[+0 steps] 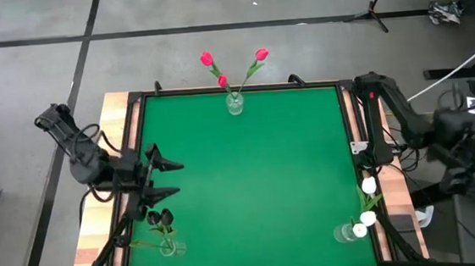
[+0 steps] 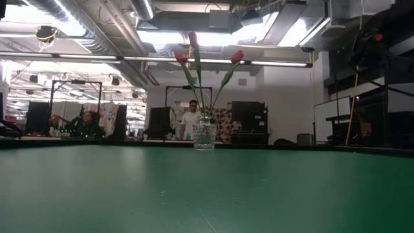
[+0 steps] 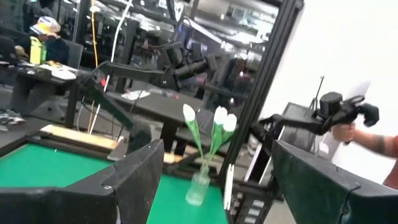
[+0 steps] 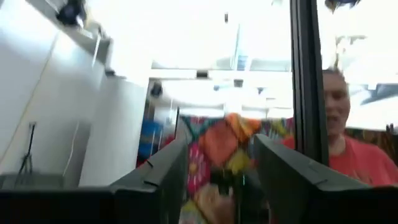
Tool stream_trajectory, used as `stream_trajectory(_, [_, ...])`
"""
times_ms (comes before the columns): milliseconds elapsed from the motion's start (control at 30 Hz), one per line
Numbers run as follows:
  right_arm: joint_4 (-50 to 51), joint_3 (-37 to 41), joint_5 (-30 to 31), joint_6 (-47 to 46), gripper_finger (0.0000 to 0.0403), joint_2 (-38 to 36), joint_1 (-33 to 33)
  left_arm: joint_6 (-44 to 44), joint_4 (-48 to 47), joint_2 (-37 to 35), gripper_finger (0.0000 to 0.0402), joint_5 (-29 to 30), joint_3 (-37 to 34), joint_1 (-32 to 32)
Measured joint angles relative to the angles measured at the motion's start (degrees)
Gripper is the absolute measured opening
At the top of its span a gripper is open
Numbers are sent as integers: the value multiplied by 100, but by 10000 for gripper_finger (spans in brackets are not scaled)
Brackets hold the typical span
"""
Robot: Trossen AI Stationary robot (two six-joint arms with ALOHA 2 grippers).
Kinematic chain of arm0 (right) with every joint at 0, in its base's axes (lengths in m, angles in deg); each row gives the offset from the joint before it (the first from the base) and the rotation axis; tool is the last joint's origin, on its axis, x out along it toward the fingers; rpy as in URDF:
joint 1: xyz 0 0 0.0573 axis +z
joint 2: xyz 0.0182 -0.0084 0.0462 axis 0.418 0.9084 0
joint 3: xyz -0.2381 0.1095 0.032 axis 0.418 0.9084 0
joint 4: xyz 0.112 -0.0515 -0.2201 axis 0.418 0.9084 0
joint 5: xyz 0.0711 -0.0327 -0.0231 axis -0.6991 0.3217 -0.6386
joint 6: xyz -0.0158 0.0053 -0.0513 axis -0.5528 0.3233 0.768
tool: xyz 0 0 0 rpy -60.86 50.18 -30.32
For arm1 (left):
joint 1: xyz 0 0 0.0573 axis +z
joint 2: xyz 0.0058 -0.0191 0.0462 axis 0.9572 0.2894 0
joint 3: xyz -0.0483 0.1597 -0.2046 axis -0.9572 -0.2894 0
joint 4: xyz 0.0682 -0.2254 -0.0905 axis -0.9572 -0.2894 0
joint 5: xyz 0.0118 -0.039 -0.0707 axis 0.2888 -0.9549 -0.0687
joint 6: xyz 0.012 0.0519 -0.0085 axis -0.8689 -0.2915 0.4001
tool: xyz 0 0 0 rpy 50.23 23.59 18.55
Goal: Sort flowers into vase by color
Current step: Return to Home Position
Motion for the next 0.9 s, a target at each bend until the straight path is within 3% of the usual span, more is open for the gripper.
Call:
stream_trajectory(133, [-2074,1047,-87,-21,184,216,-610,-153,281,4,294,11,-215,-33])
stream_trajectory(200, [-3142,1387,-451,-362,184,575,-1155,-170,311,-7,294,31,-220,-33])
stream_trajectory(367, [-4702,1365,-1432,-2289,184,1848,-3012,-205,307,-10,294,31,-224,-33])
stream_trajectory(433, [-5086,1108,-2323,-3027,184,2300,-4024,-340,303,-12,294,28,-224,-33])
stream_trajectory(567, [-5753,229,-5053,-4990,184,2872,-6125,-635,303,-17,294,15,-224,-46])
stream_trajectory(633, [-5787,-189,-6054,-5938,184,2893,-7054,-785,279,-89,294,-1,-229,-151])
stream_trajectory(767, [-5829,-504,-6825,-6998,184,2541,-8537,-1145,184,-417,294,-13,-229,-622])
stream_trajectory(900, [-5828,-219,-7076,-7060,184,1922,-9406,-1815,188,-724,294,-11,-229,-1149])
